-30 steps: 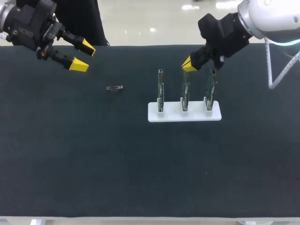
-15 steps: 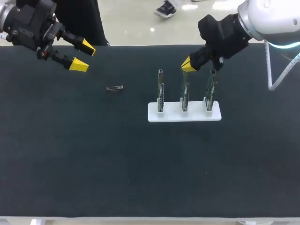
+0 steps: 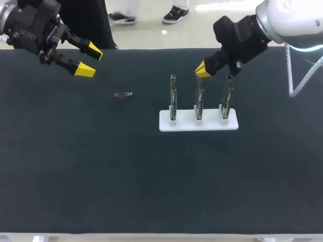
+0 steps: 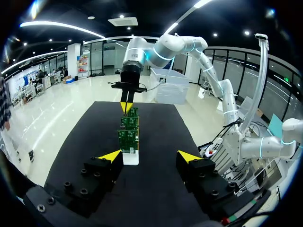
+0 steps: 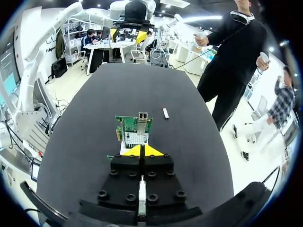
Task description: Pick up the optical module with the left hand, and insert it into the network port with the right hand.
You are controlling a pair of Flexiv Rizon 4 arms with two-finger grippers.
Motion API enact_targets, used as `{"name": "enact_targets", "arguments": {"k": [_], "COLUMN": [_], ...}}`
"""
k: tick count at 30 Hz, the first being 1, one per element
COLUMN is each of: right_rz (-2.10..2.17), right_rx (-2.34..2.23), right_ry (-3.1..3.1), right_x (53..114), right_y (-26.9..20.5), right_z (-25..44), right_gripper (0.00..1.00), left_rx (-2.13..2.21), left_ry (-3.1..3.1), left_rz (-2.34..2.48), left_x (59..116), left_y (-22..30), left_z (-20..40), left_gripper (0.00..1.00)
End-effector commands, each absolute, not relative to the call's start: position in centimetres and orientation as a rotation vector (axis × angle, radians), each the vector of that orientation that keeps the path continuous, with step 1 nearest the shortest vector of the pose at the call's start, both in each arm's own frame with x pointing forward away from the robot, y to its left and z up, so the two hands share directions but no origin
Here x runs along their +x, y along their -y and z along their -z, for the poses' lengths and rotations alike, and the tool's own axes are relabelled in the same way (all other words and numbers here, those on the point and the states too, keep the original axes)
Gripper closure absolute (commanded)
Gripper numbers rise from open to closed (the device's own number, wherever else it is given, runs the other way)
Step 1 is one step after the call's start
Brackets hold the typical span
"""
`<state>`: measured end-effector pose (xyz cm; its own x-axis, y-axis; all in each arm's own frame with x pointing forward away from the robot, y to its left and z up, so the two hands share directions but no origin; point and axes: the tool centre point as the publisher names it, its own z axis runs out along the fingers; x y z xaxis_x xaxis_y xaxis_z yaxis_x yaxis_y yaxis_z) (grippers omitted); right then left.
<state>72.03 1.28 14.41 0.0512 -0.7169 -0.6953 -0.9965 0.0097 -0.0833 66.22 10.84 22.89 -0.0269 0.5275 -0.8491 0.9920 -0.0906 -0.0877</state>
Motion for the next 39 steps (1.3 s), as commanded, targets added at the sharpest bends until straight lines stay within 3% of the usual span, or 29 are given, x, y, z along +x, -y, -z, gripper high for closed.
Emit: {"name": "enact_targets", "arguments": {"k": [1, 19, 39], "right_rz": [-0.638, -0.625, -0.594], "right_rx": [-1.767, -1.809, -1.895], "right_ry": [-1.719, -1.763, -1.821], "right_x": [72.0, 71.6, 70.5], "right_y": [-1.7, 0.0, 8.0], "right_z": [-11.7, -18.1, -23.7], "right_gripper": [1.0, 1.0, 1.0], "left_rx": [1.672, 1.672, 1.672], "left_ry": [-1.605, -1.605, -1.605], "left_rz": [1.024, 1.024, 1.024], "left_x": [66.3, 66.3, 66.3], "left_y": [-10.8, -10.8, -10.8], "left_z": [-22.9, -22.9, -22.9], "left_gripper": [0.0, 0.0, 0.0]}}
